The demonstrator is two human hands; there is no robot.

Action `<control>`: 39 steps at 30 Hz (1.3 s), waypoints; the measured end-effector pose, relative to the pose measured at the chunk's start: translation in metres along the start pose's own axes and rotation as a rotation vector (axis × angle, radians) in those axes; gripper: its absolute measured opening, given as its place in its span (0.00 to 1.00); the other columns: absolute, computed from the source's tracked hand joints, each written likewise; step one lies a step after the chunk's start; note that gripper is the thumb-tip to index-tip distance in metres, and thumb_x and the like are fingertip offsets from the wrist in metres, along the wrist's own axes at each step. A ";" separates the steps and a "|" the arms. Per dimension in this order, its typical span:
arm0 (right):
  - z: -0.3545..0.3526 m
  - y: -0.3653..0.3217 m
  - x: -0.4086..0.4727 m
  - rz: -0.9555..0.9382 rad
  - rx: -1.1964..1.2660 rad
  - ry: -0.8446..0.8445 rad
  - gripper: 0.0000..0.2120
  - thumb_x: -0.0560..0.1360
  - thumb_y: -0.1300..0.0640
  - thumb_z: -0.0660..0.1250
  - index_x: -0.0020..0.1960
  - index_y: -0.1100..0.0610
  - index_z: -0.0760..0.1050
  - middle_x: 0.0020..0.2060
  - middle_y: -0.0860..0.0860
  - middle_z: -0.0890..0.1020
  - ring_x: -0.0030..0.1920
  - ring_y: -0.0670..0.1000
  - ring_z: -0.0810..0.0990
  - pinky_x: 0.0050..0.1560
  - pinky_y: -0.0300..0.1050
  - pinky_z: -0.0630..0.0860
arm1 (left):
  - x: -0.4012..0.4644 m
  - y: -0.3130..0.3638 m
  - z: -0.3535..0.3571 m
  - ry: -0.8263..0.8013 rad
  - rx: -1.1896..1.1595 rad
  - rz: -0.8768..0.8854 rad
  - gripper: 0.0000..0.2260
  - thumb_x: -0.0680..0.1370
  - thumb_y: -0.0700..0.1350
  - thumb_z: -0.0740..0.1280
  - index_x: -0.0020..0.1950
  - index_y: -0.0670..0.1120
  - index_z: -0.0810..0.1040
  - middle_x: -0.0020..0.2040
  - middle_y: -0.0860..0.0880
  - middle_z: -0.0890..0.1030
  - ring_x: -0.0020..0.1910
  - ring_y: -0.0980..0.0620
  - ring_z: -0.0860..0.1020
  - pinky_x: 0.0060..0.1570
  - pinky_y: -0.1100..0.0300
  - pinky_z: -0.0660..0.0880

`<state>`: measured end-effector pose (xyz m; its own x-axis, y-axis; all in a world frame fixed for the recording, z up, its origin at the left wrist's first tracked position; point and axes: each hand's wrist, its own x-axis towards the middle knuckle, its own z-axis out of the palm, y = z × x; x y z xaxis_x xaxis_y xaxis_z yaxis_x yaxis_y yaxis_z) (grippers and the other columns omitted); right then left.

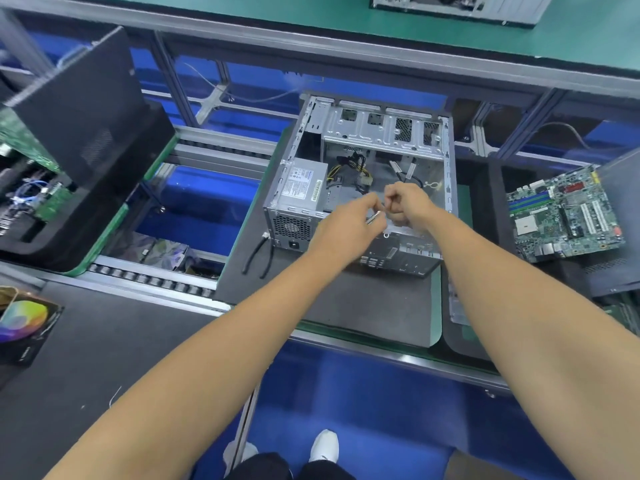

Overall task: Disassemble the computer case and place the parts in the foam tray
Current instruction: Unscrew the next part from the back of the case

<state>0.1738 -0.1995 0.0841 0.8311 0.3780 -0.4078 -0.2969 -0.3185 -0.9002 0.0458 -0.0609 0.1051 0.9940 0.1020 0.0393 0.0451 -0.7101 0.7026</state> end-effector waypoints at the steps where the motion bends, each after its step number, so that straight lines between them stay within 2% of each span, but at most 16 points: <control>1: -0.003 0.001 0.001 0.038 0.037 -0.011 0.17 0.79 0.62 0.52 0.32 0.58 0.66 0.20 0.48 0.57 0.20 0.47 0.54 0.25 0.36 0.54 | 0.009 0.006 -0.003 -0.001 0.065 0.037 0.03 0.80 0.55 0.62 0.50 0.58 0.72 0.30 0.54 0.73 0.32 0.54 0.74 0.32 0.56 0.65; 4: -0.005 0.004 0.002 0.111 0.106 -0.031 0.14 0.76 0.59 0.53 0.33 0.54 0.66 0.22 0.47 0.61 0.21 0.47 0.56 0.23 0.38 0.57 | 0.029 0.022 -0.005 -0.035 0.215 0.114 0.05 0.81 0.54 0.64 0.50 0.55 0.71 0.37 0.55 0.75 0.39 0.48 0.77 0.35 0.55 0.69; 7: -0.004 0.007 0.004 0.109 0.103 -0.058 0.14 0.76 0.57 0.53 0.33 0.53 0.69 0.22 0.48 0.67 0.22 0.47 0.59 0.22 0.37 0.58 | 0.047 0.033 -0.003 -0.108 0.379 0.136 0.06 0.81 0.54 0.64 0.53 0.52 0.73 0.47 0.49 0.80 0.45 0.43 0.80 0.42 0.52 0.74; 10: -0.004 0.008 0.005 0.124 0.143 -0.084 0.13 0.77 0.54 0.52 0.40 0.54 0.73 0.22 0.49 0.66 0.22 0.47 0.58 0.26 0.38 0.57 | 0.060 0.040 -0.003 -0.171 0.560 0.201 0.10 0.80 0.52 0.66 0.59 0.52 0.77 0.52 0.48 0.83 0.45 0.44 0.80 0.42 0.53 0.72; 12: -0.005 0.008 0.004 0.121 0.185 -0.131 0.13 0.77 0.54 0.51 0.43 0.55 0.72 0.22 0.49 0.65 0.22 0.47 0.58 0.27 0.39 0.55 | 0.066 0.043 -0.003 -0.228 0.629 0.209 0.11 0.80 0.50 0.65 0.61 0.52 0.78 0.52 0.47 0.83 0.42 0.45 0.76 0.41 0.53 0.70; 14: -0.006 0.008 0.003 0.138 0.259 -0.159 0.16 0.79 0.54 0.50 0.37 0.56 0.70 0.23 0.50 0.64 0.22 0.46 0.59 0.23 0.35 0.54 | 0.071 0.048 -0.005 -0.275 0.701 0.184 0.09 0.81 0.48 0.65 0.60 0.52 0.79 0.49 0.47 0.81 0.41 0.44 0.76 0.41 0.53 0.69; 17: -0.006 0.008 0.005 0.169 0.302 -0.199 0.18 0.82 0.53 0.50 0.34 0.54 0.63 0.24 0.49 0.64 0.22 0.46 0.58 0.19 0.36 0.56 | 0.077 0.057 -0.004 -0.276 0.795 0.198 0.02 0.78 0.44 0.70 0.49 0.49 0.77 0.46 0.47 0.81 0.42 0.42 0.78 0.41 0.53 0.70; 19: -0.007 0.009 0.004 0.165 0.306 -0.210 0.19 0.81 0.56 0.49 0.31 0.53 0.60 0.23 0.48 0.62 0.23 0.45 0.57 0.21 0.36 0.53 | 0.078 0.060 -0.004 -0.257 0.795 0.205 0.05 0.77 0.42 0.69 0.48 0.49 0.75 0.41 0.48 0.77 0.44 0.42 0.80 0.41 0.53 0.70; 21: -0.008 0.009 0.005 0.147 0.261 -0.222 0.20 0.78 0.60 0.49 0.28 0.51 0.61 0.25 0.47 0.62 0.24 0.45 0.55 0.24 0.37 0.49 | 0.078 0.054 -0.009 -0.212 0.726 0.184 0.07 0.79 0.42 0.67 0.56 0.47 0.73 0.43 0.46 0.75 0.46 0.41 0.79 0.42 0.51 0.70; 23: -0.007 0.009 0.005 0.145 0.174 -0.213 0.18 0.78 0.61 0.52 0.29 0.51 0.63 0.26 0.47 0.62 0.25 0.45 0.54 0.22 0.36 0.50 | 0.074 0.041 -0.015 -0.130 0.535 0.104 0.09 0.83 0.49 0.65 0.58 0.46 0.69 0.44 0.47 0.74 0.44 0.43 0.77 0.42 0.50 0.69; 26: -0.002 0.010 0.006 0.125 0.026 -0.182 0.15 0.80 0.59 0.53 0.34 0.53 0.64 0.22 0.45 0.63 0.24 0.45 0.56 0.21 0.35 0.55 | 0.059 0.013 -0.021 -0.024 0.081 -0.034 0.16 0.84 0.62 0.58 0.50 0.49 0.68 0.39 0.54 0.74 0.39 0.49 0.73 0.39 0.52 0.67; 30: 0.020 0.001 0.002 0.004 -0.343 -0.066 0.13 0.78 0.57 0.60 0.35 0.56 0.71 0.23 0.47 0.72 0.23 0.46 0.64 0.26 0.39 0.62 | 0.017 -0.015 -0.024 0.188 -0.373 0.033 0.20 0.84 0.59 0.55 0.36 0.51 0.64 0.30 0.57 0.68 0.32 0.56 0.66 0.36 0.53 0.63; 33: 0.026 -0.003 -0.006 -0.104 -0.519 -0.021 0.14 0.74 0.52 0.61 0.31 0.56 0.69 0.24 0.43 0.74 0.25 0.45 0.68 0.32 0.42 0.64 | -0.019 -0.044 -0.006 0.374 -0.522 0.037 0.24 0.85 0.57 0.54 0.36 0.41 0.64 0.29 0.45 0.65 0.31 0.47 0.64 0.33 0.50 0.63; 35: 0.027 -0.004 -0.012 -0.184 -0.610 -0.021 0.16 0.76 0.49 0.58 0.32 0.54 0.68 0.33 0.43 0.80 0.33 0.48 0.75 0.37 0.46 0.66 | -0.043 -0.066 0.013 0.436 -0.521 0.043 0.25 0.85 0.54 0.53 0.36 0.37 0.65 0.30 0.40 0.67 0.30 0.42 0.65 0.33 0.46 0.65; 37: 0.030 -0.004 -0.018 -0.243 -0.809 0.018 0.16 0.79 0.48 0.56 0.37 0.55 0.68 0.41 0.48 0.82 0.40 0.54 0.78 0.42 0.49 0.70 | -0.058 -0.084 0.029 0.460 -0.560 -0.010 0.24 0.85 0.53 0.53 0.36 0.36 0.65 0.30 0.37 0.67 0.30 0.43 0.65 0.34 0.46 0.65; 39: 0.035 -0.002 -0.019 -0.293 -0.969 0.057 0.14 0.80 0.47 0.57 0.40 0.55 0.68 0.37 0.50 0.78 0.38 0.54 0.74 0.42 0.50 0.67 | -0.058 -0.096 0.038 0.504 -0.603 -0.079 0.22 0.85 0.54 0.53 0.38 0.38 0.66 0.31 0.40 0.68 0.31 0.49 0.65 0.34 0.50 0.65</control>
<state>0.1418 -0.1757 0.0887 0.8386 0.5206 -0.1602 0.4107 -0.7975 -0.4420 -0.0128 -0.0246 0.0084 0.8186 0.5422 0.1895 -0.0918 -0.2022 0.9750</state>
